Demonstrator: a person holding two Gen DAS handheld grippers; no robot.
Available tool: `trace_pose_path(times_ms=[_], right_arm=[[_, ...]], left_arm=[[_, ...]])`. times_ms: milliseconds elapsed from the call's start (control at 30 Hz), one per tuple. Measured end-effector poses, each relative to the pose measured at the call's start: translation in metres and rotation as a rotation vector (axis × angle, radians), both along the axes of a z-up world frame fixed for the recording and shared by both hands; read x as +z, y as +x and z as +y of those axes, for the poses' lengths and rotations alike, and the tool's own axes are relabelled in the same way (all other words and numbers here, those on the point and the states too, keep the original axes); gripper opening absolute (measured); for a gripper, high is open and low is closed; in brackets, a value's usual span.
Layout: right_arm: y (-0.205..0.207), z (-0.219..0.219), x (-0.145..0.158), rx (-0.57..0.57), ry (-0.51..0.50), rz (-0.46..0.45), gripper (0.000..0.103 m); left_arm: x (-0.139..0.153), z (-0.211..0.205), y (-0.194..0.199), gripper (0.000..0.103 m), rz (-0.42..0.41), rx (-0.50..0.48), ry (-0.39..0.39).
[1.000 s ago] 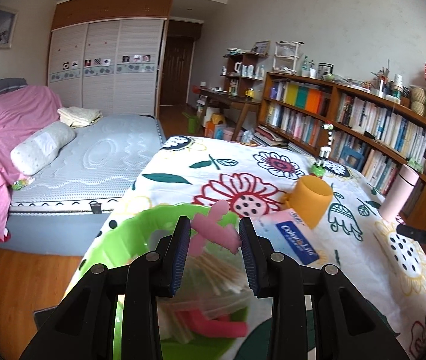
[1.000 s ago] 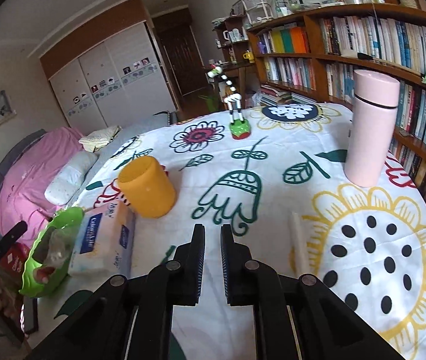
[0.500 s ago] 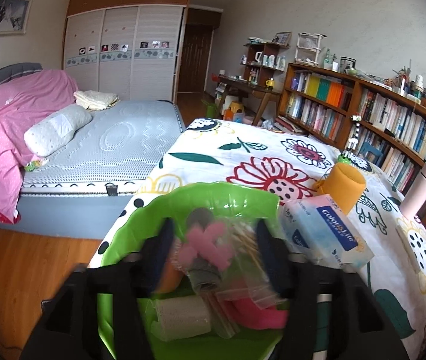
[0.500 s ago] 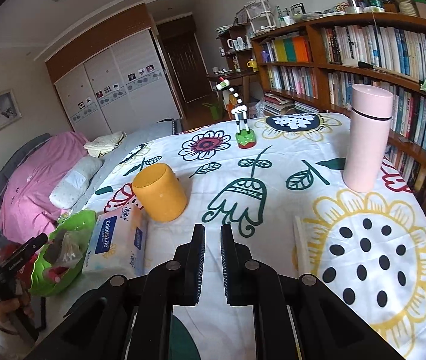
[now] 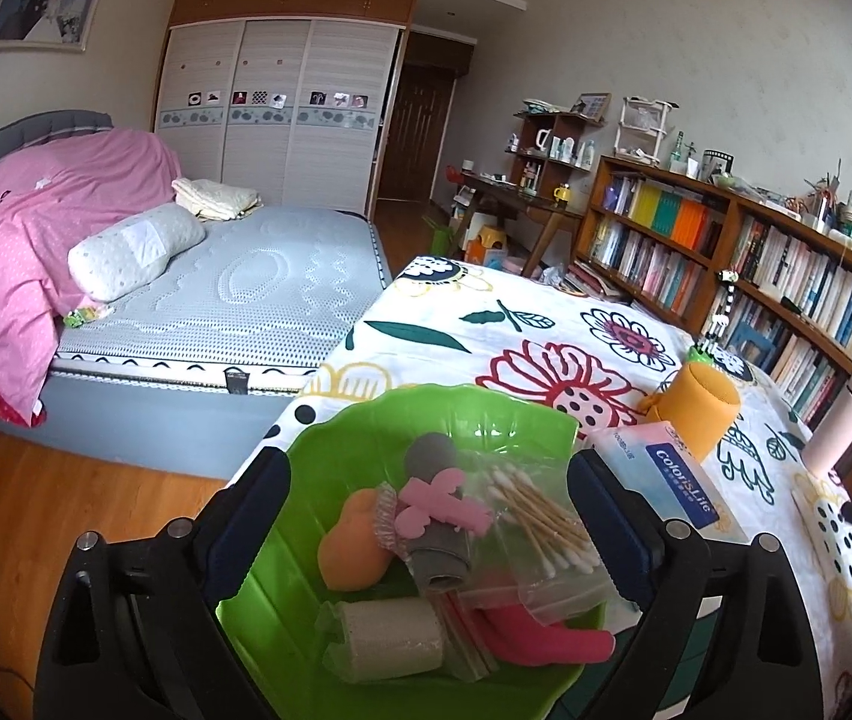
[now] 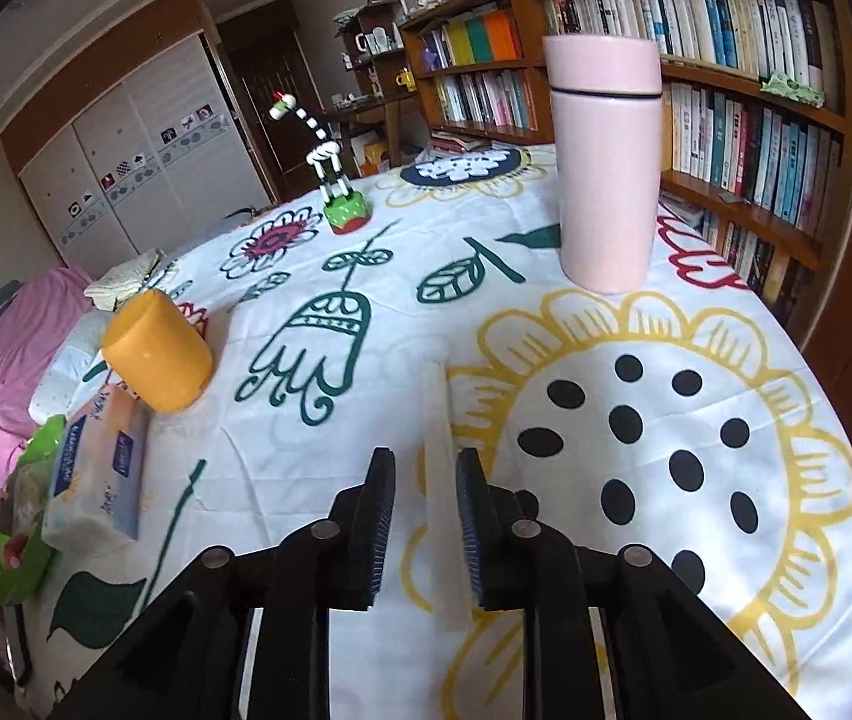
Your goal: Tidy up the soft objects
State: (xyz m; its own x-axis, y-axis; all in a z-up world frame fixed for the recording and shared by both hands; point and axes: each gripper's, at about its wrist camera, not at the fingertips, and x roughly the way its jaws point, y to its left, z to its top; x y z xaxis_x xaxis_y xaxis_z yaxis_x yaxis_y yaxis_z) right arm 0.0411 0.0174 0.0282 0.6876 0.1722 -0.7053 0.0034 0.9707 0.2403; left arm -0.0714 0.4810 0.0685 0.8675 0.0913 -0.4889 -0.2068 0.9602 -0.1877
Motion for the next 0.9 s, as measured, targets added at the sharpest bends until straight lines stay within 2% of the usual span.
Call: trace_pose_path(times_ms=[267,400,467,500,533,600,733,900], right_arm=[[0.014,0.004,-0.022,0.008,-0.067,0.04,0.03],[0.014,0.017,-0.021,0.026,-0.166,0.025,0.03],[0.013,0.022,-0.022,0.033,-0.201,0.022,0.025],[0.013,0.024,-0.021,0.043,-0.205,0.02,0.018],[0.012,0.024,-0.021,0.047,-0.205,0.02,0.013],[0.012,0.024,-0.02,0.052,-0.181,0.022,0.01],[0.008,0.023,-0.015,0.074,-0.083,0.02,0.009],[-0.001,0.033,0.007,0.118,0.003,-0.02,0.009]], left_arm=[[0.007,-0.01,-0.007,0.096,-0.021,-0.012,0.061],[0.009,-0.016,-0.009,0.096,-0.029,-0.027,0.091],[0.01,-0.017,-0.01,0.096,-0.032,-0.035,0.096],[0.011,-0.018,-0.011,0.096,-0.033,-0.037,0.098],[0.011,-0.018,-0.012,0.096,-0.033,-0.037,0.1],[0.011,-0.017,-0.012,0.096,-0.033,-0.037,0.099],[0.012,-0.016,-0.015,0.096,-0.04,-0.026,0.095],[0.01,-0.007,-0.02,0.096,-0.047,-0.01,0.084]])
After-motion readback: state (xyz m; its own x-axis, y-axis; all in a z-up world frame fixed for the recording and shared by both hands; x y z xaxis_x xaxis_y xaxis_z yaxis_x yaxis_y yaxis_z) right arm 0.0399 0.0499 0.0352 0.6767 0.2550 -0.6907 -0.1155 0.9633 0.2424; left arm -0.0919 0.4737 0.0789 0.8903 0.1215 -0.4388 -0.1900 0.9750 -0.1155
